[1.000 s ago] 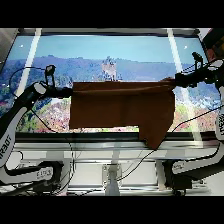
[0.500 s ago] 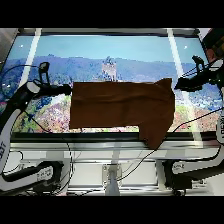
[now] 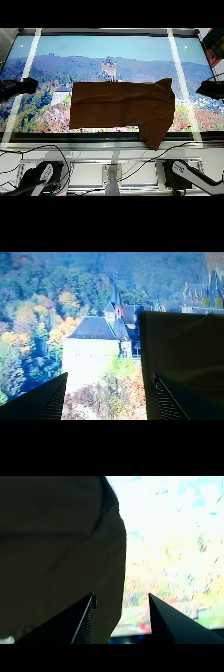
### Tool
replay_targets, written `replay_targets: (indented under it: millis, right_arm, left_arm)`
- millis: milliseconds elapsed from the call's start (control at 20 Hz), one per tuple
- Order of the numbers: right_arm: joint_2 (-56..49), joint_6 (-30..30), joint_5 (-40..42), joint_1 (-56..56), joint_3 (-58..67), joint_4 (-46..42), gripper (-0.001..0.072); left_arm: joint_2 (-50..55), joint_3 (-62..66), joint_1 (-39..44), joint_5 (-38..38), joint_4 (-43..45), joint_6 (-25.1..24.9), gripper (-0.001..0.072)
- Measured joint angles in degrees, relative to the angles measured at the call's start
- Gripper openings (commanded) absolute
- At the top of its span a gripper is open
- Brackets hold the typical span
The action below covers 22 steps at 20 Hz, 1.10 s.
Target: Fold the clothes and pants, and hang the long-sleeved shirts on hangers.
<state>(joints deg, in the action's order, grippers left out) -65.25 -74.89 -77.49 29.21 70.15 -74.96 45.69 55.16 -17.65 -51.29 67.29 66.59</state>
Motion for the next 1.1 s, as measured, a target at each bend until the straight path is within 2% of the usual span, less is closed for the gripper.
replay_targets:
  millis: [250,500,700,1100]
  right_arm:
    - [11.5,-0.1,-0.7,0.9,-23.2,1.4,0.0361]
    - [13.5,0.5,-0.4,1.1,-38.5,3.6,0.0361]
    - [9.8,1.9,2.2,1.1,-42.4,4.5,0.0361]
    - [-4.1,10.3,4.4,1.2,-43.7,13.3,0.0361]
  left_arm:
    - [-3.8,-0.6,-1.9,-1.5,0.0,-0.1,0.0581]
    - [-3.1,-1.0,-2.2,-1.9,-1.1,-0.1,0.0582]
    - [-1.2,-1.0,-2.2,-1.9,-5.2,-0.1,0.0582]
    - [1.0,-1.1,-2.2,-3.3,-9.0,-0.1,0.0581]
